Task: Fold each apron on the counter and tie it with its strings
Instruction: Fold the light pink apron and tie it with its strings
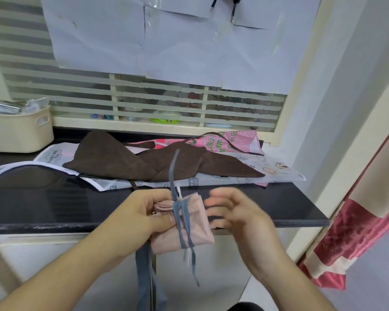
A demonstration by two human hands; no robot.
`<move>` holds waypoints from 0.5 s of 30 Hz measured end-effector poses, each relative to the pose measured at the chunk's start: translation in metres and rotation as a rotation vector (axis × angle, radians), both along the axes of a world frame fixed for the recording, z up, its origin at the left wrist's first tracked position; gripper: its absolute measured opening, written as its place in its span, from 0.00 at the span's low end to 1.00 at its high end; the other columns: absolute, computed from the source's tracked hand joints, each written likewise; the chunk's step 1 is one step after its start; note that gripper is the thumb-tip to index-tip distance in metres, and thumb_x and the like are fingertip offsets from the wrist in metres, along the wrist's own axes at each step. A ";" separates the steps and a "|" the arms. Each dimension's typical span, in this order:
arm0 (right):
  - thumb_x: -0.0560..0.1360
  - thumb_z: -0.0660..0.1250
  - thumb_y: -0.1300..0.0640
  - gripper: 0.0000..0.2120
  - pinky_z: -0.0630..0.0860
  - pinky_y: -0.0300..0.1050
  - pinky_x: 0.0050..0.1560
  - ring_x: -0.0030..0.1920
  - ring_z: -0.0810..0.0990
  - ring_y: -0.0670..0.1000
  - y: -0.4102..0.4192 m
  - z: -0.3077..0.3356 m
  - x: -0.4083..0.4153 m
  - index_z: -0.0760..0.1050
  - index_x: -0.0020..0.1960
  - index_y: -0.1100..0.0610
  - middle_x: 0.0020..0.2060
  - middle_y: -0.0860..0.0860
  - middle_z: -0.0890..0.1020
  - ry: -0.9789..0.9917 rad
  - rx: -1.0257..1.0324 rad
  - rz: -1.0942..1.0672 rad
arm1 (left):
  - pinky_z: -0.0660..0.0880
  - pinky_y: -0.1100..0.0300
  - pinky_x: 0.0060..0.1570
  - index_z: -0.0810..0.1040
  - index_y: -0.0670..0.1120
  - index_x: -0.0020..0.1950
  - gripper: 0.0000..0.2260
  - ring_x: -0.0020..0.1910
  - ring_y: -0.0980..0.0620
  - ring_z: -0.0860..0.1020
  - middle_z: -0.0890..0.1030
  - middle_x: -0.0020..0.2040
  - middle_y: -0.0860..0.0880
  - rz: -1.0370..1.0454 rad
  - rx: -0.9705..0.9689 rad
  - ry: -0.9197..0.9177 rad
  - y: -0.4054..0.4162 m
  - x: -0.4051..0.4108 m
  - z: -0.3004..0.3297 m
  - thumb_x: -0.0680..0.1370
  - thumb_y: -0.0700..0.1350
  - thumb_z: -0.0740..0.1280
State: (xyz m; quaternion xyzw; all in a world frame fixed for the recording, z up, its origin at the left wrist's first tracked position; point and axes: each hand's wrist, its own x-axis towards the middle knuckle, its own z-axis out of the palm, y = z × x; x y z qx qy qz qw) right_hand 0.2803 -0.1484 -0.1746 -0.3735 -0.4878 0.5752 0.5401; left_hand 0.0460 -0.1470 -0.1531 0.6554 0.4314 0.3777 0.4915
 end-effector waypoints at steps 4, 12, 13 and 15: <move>0.64 0.67 0.70 0.30 0.77 0.47 0.59 0.57 0.84 0.55 -0.019 -0.023 -0.021 0.76 0.67 0.62 0.56 0.57 0.86 -0.171 -0.015 0.327 | 0.81 0.57 0.48 0.88 0.45 0.53 0.14 0.50 0.45 0.86 0.87 0.53 0.40 0.025 -0.135 -0.253 0.000 0.006 0.004 0.80 0.30 0.66; 0.83 0.64 0.58 0.12 0.63 0.38 0.31 0.28 0.66 0.45 -0.039 -0.020 -0.036 0.78 0.41 0.53 0.26 0.46 0.69 -0.732 0.199 -0.063 | 0.80 0.52 0.51 0.88 0.51 0.52 0.10 0.50 0.51 0.86 0.88 0.47 0.52 0.317 0.034 0.004 0.008 -0.001 -0.010 0.82 0.39 0.70; 0.81 0.66 0.57 0.11 0.63 0.37 0.32 0.29 0.67 0.45 -0.040 -0.016 -0.036 0.78 0.40 0.53 0.26 0.45 0.69 -0.814 0.288 -0.091 | 0.80 0.53 0.48 0.88 0.52 0.49 0.09 0.46 0.54 0.85 0.88 0.44 0.54 0.356 0.102 0.104 0.009 -0.001 -0.013 0.81 0.40 0.71; 0.79 0.70 0.56 0.11 0.63 0.38 0.32 0.30 0.67 0.44 -0.039 -0.005 -0.037 0.78 0.37 0.54 0.26 0.45 0.69 -0.802 0.342 -0.125 | 0.78 0.59 0.42 0.86 0.54 0.44 0.09 0.41 0.60 0.83 0.86 0.40 0.59 0.420 0.230 0.308 0.008 0.000 -0.018 0.79 0.40 0.71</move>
